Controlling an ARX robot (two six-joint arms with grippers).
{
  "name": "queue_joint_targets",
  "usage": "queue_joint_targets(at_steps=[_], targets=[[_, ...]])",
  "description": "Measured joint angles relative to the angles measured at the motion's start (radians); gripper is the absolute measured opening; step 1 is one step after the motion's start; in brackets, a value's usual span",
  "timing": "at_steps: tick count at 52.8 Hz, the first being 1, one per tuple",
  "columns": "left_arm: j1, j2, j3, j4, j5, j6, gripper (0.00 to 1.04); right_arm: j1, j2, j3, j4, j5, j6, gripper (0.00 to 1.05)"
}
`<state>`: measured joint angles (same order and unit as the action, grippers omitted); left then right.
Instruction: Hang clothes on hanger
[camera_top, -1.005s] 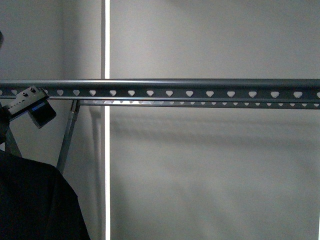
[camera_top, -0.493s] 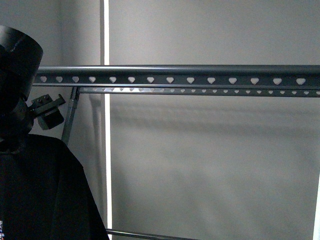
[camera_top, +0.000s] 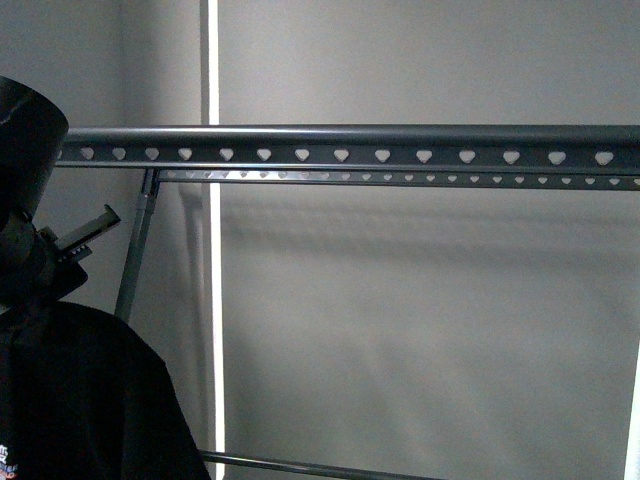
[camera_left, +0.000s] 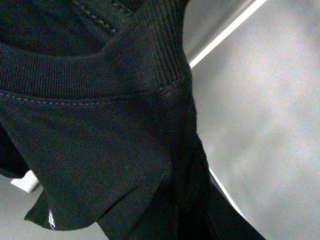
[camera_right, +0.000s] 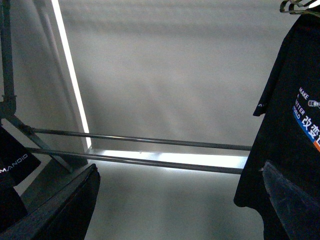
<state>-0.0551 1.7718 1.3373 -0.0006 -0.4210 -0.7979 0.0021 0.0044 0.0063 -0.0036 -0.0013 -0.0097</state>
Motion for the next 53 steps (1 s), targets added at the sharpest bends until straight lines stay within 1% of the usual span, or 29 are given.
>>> queue_joint_targets(at_steps=[2,5,10,13,17,21,22,24,25,27,31,34,35,36,39,42,44,45,48,53], targets=[[-0.002,-0.011,-0.017,0.006,0.014,0.008,0.05,0.000,0.000,0.000,0.000,0.000,0.000,0.97],[-0.010,-0.054,-0.078,0.035,0.064,0.042,0.05,0.000,0.000,0.000,0.000,0.000,0.000,0.97],[-0.038,-0.165,-0.208,0.069,0.196,0.157,0.05,0.000,0.000,0.000,0.000,0.000,0.000,0.97],[-0.053,-0.212,-0.256,0.068,0.257,0.204,0.05,0.000,0.000,0.000,0.000,0.000,0.000,0.97],[-0.090,-0.301,-0.348,0.049,0.411,0.329,0.05,0.000,0.000,0.000,0.000,0.000,0.000,0.97],[-0.135,-0.385,-0.439,0.021,0.607,0.517,0.05,0.000,0.000,0.000,0.000,0.000,0.000,0.97],[-0.139,-0.393,-0.448,0.019,0.626,0.549,0.05,0.000,0.000,0.000,0.000,0.000,0.000,0.97],[-0.153,-0.422,-0.475,0.013,0.698,0.628,0.05,0.000,0.000,0.000,0.000,0.000,0.000,0.97],[-0.161,-0.441,-0.489,0.015,0.745,0.700,0.05,0.000,0.000,0.000,0.000,0.000,0.000,0.97],[-0.169,-0.463,-0.500,0.031,0.802,0.771,0.05,0.000,0.000,0.000,0.000,0.000,0.000,0.97],[-0.184,-0.498,-0.512,0.129,0.888,0.950,0.05,0.000,0.000,0.000,0.000,0.000,0.000,0.97],[-0.193,-0.507,-0.517,0.213,0.916,1.069,0.05,0.000,0.000,0.000,0.000,0.000,0.000,0.97],[-0.195,-0.507,-0.517,0.225,0.919,1.083,0.05,0.000,0.000,0.000,0.000,0.000,0.000,0.97],[-0.199,-0.507,-0.514,0.242,0.927,1.137,0.05,0.000,0.000,0.000,0.000,0.000,0.000,0.97],[-0.207,-0.501,-0.504,0.243,0.958,1.305,0.05,0.000,0.000,0.000,0.000,0.000,0.000,0.97],[-0.210,-0.484,-0.489,0.237,0.967,1.437,0.05,0.000,0.000,0.000,0.000,0.000,0.000,0.97],[-0.211,-0.473,-0.478,0.228,0.969,1.480,0.05,0.000,0.000,0.000,0.000,0.000,0.000,0.97],[-0.212,-0.461,-0.465,0.219,0.970,1.537,0.04,0.000,0.000,0.000,0.000,0.000,0.000,0.97],[-0.213,-0.434,-0.440,0.202,0.965,1.647,0.04,0.000,0.000,0.000,0.000,0.000,0.000,0.97],[-0.217,-0.363,-0.365,0.165,0.932,1.886,0.04,0.000,0.000,0.000,0.000,0.000,0.000,0.97]])
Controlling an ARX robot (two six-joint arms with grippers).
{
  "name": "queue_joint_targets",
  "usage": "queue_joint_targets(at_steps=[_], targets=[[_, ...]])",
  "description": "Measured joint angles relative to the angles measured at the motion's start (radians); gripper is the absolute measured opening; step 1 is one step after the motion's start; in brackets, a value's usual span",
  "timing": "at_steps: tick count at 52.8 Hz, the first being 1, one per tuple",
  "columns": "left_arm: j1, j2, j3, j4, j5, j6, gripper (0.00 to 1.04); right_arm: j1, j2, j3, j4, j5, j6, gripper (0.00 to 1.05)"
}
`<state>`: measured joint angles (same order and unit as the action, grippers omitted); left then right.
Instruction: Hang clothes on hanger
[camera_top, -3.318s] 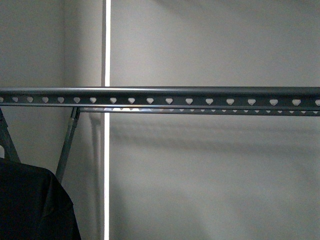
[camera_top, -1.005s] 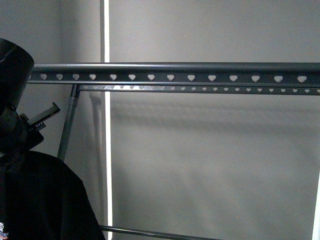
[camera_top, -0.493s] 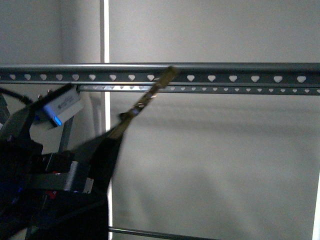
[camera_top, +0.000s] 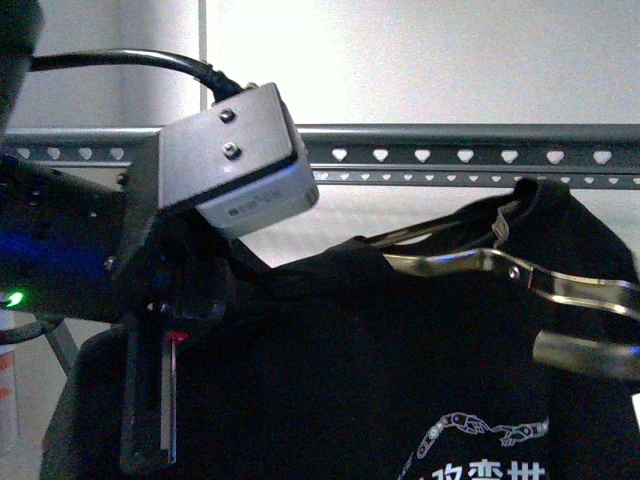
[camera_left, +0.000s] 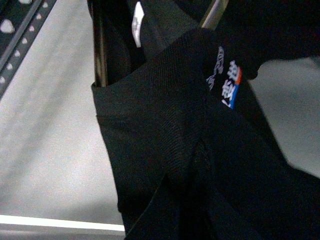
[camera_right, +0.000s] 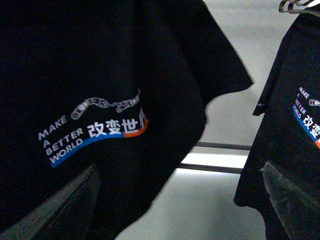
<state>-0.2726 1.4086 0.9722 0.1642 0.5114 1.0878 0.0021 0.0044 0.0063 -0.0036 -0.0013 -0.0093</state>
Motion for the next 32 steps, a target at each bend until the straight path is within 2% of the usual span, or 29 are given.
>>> queue_joint_targets(at_steps=[8,14,32], targets=[[-0.021,0.089,0.124,-0.037,-0.031,0.223,0.04,0.000,0.000,0.000,0.000,0.000,0.000,0.97],[-0.031,0.131,0.165,0.024,-0.036,0.340,0.05,0.000,0.000,0.000,0.000,0.000,0.000,0.97],[-0.032,0.140,0.166,0.031,-0.040,0.402,0.05,0.000,0.000,0.000,0.000,0.000,0.000,0.97]])
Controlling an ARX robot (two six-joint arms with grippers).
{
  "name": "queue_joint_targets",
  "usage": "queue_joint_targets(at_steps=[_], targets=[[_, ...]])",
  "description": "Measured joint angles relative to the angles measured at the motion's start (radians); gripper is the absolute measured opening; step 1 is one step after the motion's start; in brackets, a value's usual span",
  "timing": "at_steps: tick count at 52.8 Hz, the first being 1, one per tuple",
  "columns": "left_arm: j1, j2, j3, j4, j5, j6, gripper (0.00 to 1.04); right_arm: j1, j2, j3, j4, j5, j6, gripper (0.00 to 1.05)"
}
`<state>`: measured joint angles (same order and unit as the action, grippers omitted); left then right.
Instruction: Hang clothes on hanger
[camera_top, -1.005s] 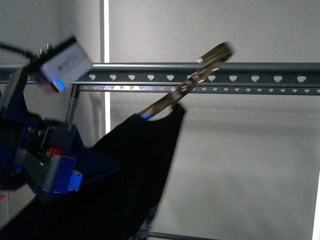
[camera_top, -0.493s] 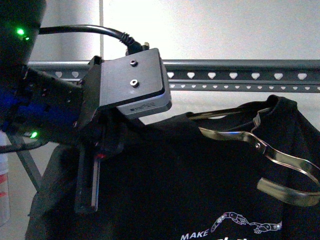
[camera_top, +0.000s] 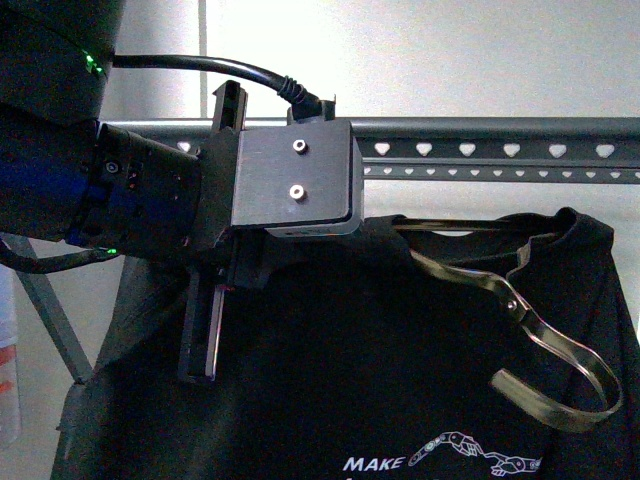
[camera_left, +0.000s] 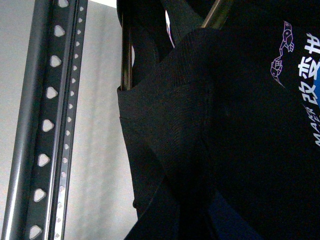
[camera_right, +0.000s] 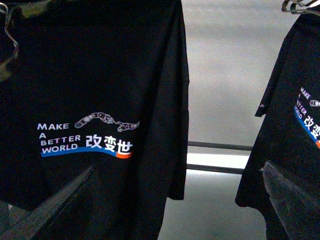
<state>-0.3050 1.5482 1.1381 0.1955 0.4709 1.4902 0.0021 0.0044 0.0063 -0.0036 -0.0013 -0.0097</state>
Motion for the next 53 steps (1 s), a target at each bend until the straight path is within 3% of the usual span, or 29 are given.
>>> queue_joint_targets(at_steps=[3,4,7,10,12,14,18,23,37,46,53], targets=[[0.001,0.000,0.000,0.000,0.000,0.000,0.05,-0.002,0.001,0.000,-0.001,-0.008,-0.002,0.97],[0.001,0.000,0.000,0.000,0.000,0.001,0.05,-0.019,0.017,0.009,-0.024,-0.066,-0.014,0.97],[0.001,0.000,0.000,0.000,-0.001,0.001,0.05,-0.147,0.144,0.072,-0.110,-0.362,-0.082,0.97],[-0.001,0.000,0.000,0.000,-0.002,0.001,0.05,-0.292,0.334,0.134,-0.053,-0.603,-0.191,0.97],[-0.004,0.000,0.000,0.001,0.002,0.004,0.05,-0.372,0.458,0.179,0.027,-0.705,-0.272,0.97],[-0.005,0.000,0.000,0.001,0.003,0.004,0.05,-0.419,0.575,0.227,0.110,-0.743,-0.363,0.97],[0.000,0.000,0.000,0.001,0.000,0.005,0.05,-0.440,0.776,0.331,0.217,-0.741,-0.553,0.97],[0.004,0.000,0.000,0.002,-0.001,0.005,0.05,-0.416,0.961,0.466,0.224,-0.713,-0.803,0.97],[-0.003,0.000,0.000,0.002,0.000,0.007,0.05,-0.246,1.206,0.815,0.206,-0.623,-1.320,0.97],[0.000,0.001,0.000,0.002,0.000,0.008,0.05,-0.159,1.333,0.978,0.088,-0.553,-1.528,0.97],[0.000,0.001,0.000,0.002,0.000,0.009,0.05,-0.120,1.418,1.084,0.037,-0.505,-1.577,0.97]])
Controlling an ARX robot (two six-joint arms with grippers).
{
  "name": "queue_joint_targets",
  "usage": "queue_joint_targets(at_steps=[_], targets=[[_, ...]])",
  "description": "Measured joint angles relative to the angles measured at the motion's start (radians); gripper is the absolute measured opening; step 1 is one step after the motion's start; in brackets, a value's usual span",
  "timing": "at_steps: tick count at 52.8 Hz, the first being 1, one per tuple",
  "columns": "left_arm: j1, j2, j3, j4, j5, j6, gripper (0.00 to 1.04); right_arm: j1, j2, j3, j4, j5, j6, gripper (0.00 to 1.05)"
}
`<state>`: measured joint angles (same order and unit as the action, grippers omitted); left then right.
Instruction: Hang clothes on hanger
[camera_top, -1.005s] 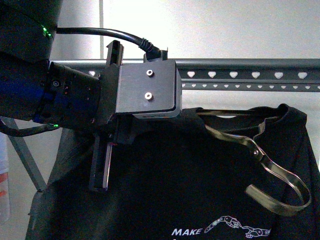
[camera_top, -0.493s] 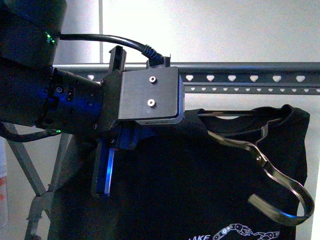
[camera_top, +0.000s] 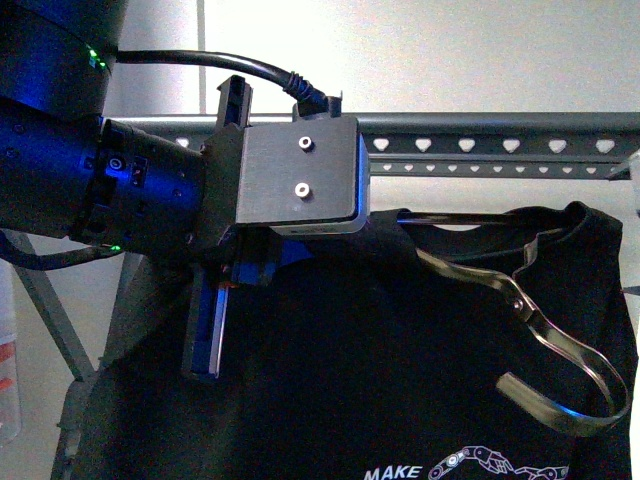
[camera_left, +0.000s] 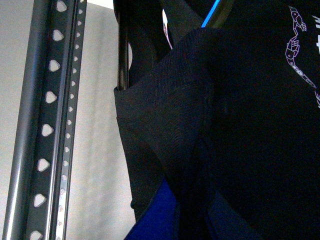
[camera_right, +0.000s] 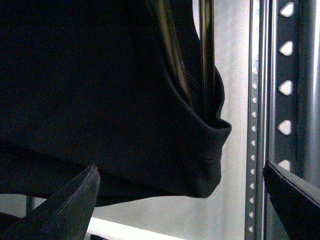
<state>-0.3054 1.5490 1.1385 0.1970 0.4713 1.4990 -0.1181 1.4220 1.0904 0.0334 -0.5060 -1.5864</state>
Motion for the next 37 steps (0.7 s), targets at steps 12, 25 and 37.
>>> queue_joint_targets(at_steps=[12,25,37], targets=[[0.000,0.000,0.000,0.000,0.000,0.002,0.05,0.041,0.129,0.166,-0.048,0.073,0.005,0.97],[0.000,0.000,0.000,0.000,0.000,0.004,0.05,0.071,0.246,0.229,-0.023,0.133,0.039,0.63],[0.000,0.001,0.000,0.000,-0.001,0.012,0.05,0.069,0.291,0.242,-0.015,0.128,0.052,0.24]])
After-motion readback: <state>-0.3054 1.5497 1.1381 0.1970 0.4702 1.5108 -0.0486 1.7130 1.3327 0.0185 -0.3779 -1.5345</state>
